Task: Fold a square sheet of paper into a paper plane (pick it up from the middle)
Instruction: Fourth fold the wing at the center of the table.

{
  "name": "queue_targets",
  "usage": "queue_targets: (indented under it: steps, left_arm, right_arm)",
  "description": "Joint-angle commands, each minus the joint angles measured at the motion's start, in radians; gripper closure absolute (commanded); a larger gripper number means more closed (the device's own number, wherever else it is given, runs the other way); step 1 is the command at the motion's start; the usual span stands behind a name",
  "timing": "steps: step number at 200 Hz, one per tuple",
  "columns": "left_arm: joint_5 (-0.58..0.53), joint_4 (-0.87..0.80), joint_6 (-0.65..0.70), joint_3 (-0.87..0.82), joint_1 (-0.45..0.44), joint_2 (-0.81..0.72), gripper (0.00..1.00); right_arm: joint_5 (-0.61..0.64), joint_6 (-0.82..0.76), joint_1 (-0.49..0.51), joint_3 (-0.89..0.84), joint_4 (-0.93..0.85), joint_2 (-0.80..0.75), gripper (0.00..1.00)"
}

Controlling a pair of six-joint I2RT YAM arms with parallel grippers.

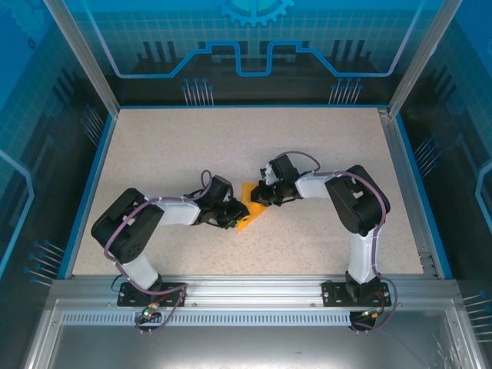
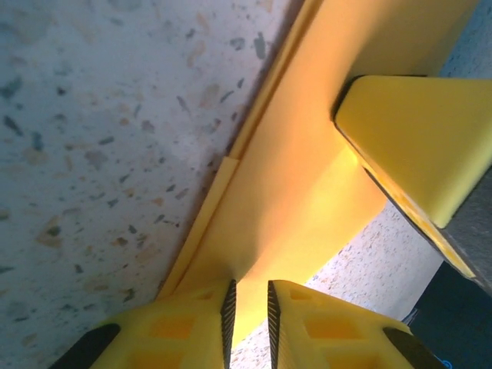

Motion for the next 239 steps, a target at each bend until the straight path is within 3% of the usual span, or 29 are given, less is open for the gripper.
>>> queue_targets:
  steps: [1, 98, 167, 239]
  left_arm:
    - [0.009, -0.149, 0.035, -0.078, -0.040, 0.003, 0.77]
    - [-0.029, -0.315, 0.121, -0.156, -0.053, -0.130, 0.76]
    - [-0.091, -0.382, 0.145, -0.073, -0.052, -0.291, 0.79]
    - [-0.105, -0.331, 0.171, 0.164, -0.045, -0.142, 0.92]
  right_arm:
    - [0.105, -0.014, 0.001, -0.005, -0.107, 0.059, 0.94]
    - [0.119, -0.036, -0.001, 0.023, -0.155, 0.046, 0.93]
    - [0.096, -0.035, 0.001, 0.044, -0.155, 0.025, 0.93]
    - [0.074, -0.031, 0.000, 0.080, -0.163, 0.007, 0.93]
